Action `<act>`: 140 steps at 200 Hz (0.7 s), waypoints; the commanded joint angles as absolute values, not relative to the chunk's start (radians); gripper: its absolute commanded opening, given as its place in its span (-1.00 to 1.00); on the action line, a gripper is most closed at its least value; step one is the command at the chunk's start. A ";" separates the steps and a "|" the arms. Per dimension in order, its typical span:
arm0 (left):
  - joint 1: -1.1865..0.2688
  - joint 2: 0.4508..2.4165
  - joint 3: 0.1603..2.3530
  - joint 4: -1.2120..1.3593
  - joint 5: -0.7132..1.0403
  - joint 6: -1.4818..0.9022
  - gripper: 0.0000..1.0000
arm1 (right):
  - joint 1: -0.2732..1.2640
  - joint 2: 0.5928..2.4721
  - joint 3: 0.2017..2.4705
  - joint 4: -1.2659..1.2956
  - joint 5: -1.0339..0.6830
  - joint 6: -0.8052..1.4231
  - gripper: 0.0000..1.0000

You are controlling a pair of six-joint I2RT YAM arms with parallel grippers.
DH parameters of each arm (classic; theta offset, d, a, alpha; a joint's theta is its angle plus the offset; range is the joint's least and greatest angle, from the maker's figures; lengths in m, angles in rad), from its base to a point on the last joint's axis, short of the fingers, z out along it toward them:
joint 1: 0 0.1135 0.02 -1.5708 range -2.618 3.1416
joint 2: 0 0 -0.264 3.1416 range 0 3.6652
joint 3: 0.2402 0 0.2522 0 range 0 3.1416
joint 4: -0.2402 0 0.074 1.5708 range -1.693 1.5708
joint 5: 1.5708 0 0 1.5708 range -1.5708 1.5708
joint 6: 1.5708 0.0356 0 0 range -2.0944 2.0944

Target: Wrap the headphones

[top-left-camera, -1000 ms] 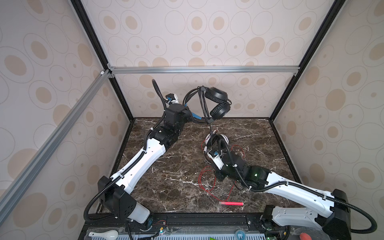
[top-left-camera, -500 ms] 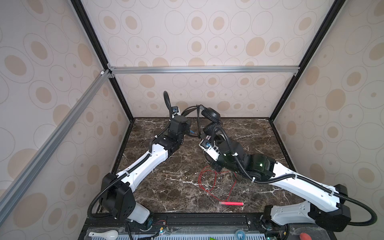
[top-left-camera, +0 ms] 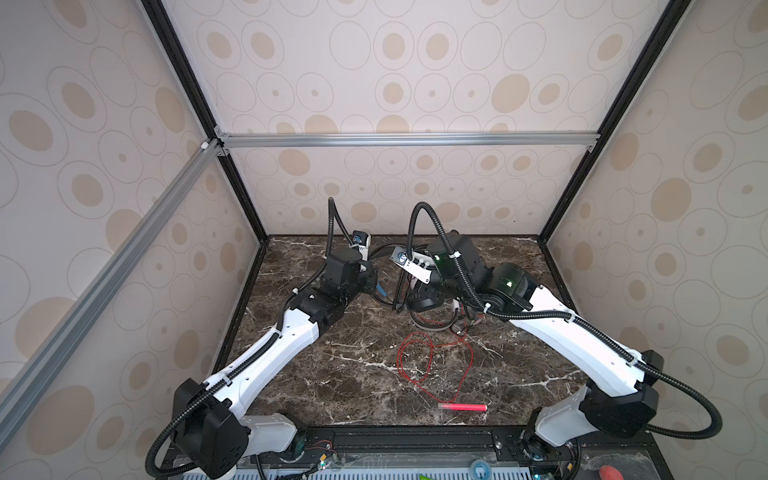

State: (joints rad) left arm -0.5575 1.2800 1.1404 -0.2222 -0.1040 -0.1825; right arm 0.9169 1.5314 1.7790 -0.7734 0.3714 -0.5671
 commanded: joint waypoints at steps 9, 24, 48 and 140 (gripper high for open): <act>-0.570 1.244 1.136 -0.264 0.021 -0.080 -1.00 | 0.888 1.555 1.832 -0.757 0.412 -0.665 -1.00; -0.572 1.257 1.135 -0.280 0.031 -0.074 -1.00 | 0.876 1.555 1.827 -0.749 0.411 -0.664 -1.00; -0.578 1.256 1.135 -0.278 0.058 -0.066 -1.00 | 0.865 1.551 1.812 -0.743 0.440 -0.664 -1.00; -0.595 1.241 1.163 -0.348 0.138 0.006 -1.00 | 0.813 1.515 1.735 -0.746 0.470 -0.744 -1.00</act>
State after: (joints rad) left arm -0.5674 1.2755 1.1286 -0.2768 0.0212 -0.0834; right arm 0.8539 1.5536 1.7573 -0.8009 0.3672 -0.6731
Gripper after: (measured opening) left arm 0.063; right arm 0.071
